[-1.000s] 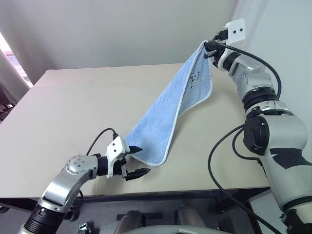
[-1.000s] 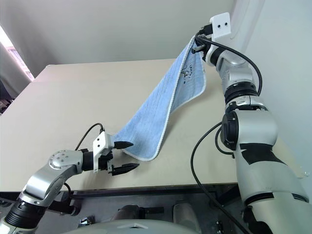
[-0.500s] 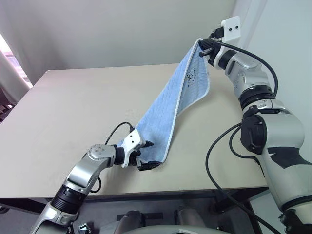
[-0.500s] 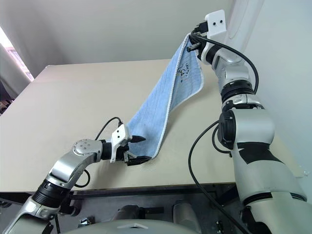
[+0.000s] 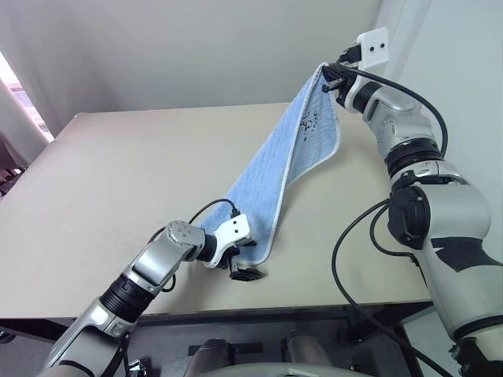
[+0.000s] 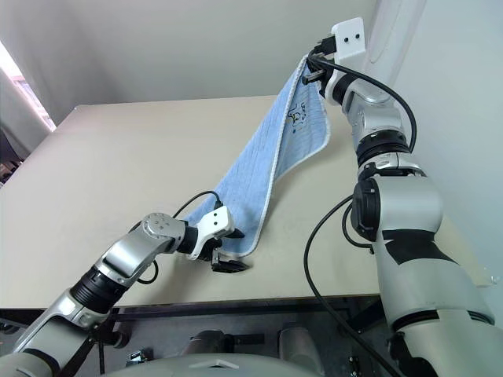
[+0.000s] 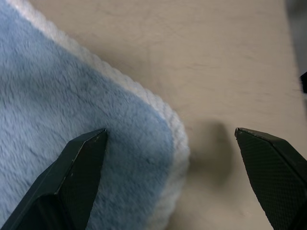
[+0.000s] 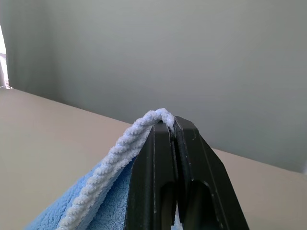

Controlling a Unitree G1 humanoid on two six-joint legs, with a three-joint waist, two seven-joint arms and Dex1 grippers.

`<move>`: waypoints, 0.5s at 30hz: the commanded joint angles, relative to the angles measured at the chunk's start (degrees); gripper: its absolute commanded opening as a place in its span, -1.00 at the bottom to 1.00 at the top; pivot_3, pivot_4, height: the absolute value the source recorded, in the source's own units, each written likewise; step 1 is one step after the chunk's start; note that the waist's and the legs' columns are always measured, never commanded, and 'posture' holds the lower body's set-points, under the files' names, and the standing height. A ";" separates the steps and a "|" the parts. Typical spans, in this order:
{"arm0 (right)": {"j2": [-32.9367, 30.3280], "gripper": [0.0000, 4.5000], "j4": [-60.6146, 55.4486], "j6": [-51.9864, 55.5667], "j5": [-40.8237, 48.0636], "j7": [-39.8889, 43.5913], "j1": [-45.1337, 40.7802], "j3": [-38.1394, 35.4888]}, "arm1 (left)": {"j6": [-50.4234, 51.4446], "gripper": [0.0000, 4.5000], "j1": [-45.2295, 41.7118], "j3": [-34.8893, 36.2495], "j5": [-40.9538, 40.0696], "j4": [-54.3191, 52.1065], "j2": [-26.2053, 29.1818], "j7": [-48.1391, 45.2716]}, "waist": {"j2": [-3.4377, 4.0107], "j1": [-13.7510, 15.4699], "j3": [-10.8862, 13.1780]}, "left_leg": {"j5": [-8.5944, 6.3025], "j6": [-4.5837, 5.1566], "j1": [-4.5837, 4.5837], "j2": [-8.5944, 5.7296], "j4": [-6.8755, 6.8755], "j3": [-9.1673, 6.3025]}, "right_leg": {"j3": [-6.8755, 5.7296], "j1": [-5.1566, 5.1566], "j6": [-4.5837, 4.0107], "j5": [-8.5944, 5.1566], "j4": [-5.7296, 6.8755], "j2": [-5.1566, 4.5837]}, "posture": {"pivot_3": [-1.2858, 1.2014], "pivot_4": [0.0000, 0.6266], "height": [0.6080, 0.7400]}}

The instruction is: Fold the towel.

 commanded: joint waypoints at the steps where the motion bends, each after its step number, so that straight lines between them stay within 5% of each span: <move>1: -0.31 -1.00 -2.79 -1.47 0.24 -0.43 -0.90 -0.40 | 0.68 0.83 -0.76 -0.55 1.53 1.82 -0.76 1.00 | 0.00 0.04 0.00 | 0.00 0.00 0.00 0.00 0.00 0.00 | 0.00 0.00 0.00 0.00 0.01 0.00 | 0.03 -1.00 0.86; 13: -0.34 -1.00 -2.84 -1.59 0.09 -0.24 -0.66 -0.20 | 2.77 -0.99 1.07 2.29 -1.03 0.03 -0.17 -0.25 | 0.00 -0.05 0.00 | 0.00 0.00 0.00 0.00 0.00 -0.01 | 0.00 -0.01 0.04 -0.01 0.02 0.00 | 0.03 -1.00 0.86; 15: -0.21 -1.00 -2.80 -1.52 0.07 -0.11 -0.52 -0.15 | 2.37 -0.99 1.66 3.76 -2.39 -0.84 0.21 -0.90 | 0.00 -0.07 0.00 | 0.00 0.00 0.00 0.00 0.00 -0.01 | 0.00 0.00 0.04 -0.01 0.02 0.00 | 0.03 -1.00 0.86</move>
